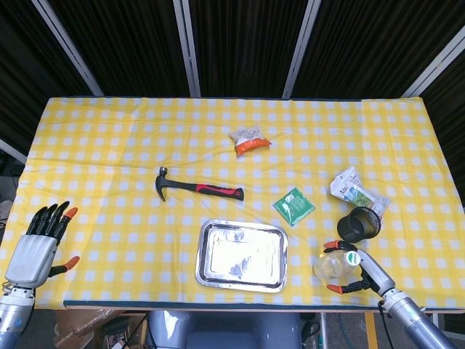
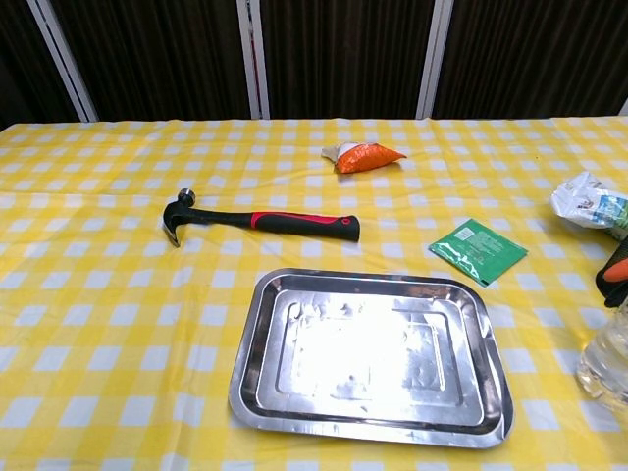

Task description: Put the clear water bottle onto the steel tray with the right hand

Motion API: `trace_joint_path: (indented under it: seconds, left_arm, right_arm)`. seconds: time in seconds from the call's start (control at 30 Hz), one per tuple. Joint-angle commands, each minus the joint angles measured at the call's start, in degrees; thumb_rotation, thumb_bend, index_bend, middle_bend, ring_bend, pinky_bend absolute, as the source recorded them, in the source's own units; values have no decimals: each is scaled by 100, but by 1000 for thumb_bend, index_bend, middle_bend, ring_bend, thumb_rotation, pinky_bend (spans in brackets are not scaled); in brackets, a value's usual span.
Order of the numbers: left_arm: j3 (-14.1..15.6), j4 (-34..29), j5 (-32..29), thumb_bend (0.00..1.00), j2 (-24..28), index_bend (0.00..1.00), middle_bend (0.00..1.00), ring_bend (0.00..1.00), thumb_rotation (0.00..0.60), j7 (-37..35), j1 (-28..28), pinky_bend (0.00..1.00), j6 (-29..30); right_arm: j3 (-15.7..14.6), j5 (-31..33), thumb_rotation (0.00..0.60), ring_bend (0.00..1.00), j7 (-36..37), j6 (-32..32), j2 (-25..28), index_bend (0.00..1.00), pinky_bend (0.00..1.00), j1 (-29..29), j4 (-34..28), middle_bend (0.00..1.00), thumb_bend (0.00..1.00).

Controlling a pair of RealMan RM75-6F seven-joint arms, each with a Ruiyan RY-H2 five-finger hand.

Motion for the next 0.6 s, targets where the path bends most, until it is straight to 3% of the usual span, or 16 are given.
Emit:
trace_joint_path:
  seconds: [0.03, 0.2, 0.37, 0.47, 0.6]
  left_arm:
    - [-1, 2, -8, 189, -2, 76, 0, 0, 600, -3, -3, 0, -8]
    - [0, 8, -8, 189, -6, 76, 0, 0, 600, -1, -5, 0, -9]
    - [0, 10, -4, 189, -11, 76, 0, 0, 600, 6, -9, 0, -8]
    - [3, 11, -6, 189, -7, 76, 0, 0, 600, -2, -6, 0, -6]
    - [1, 9, 1, 189, -1, 76, 0, 0, 600, -21, -8, 0, 2]
  right_arm:
    - [0, 64, 600, 118, -57, -24, -68, 289, 0, 2, 17, 318, 170]
    - [40, 164, 600, 159, -97, -1, -185, 369, 0, -7, -5, 378, 205]
    - [142, 394, 600, 218, -380, 71, -353, 539, 0, -66, -25, 473, 354]
    - [202, 545, 600, 245, -556, 109, -434, 615, 0, -107, -51, 515, 388]
    - [239, 706, 600, 254, -764, 110, -491, 641, 0, -150, -101, 532, 404]
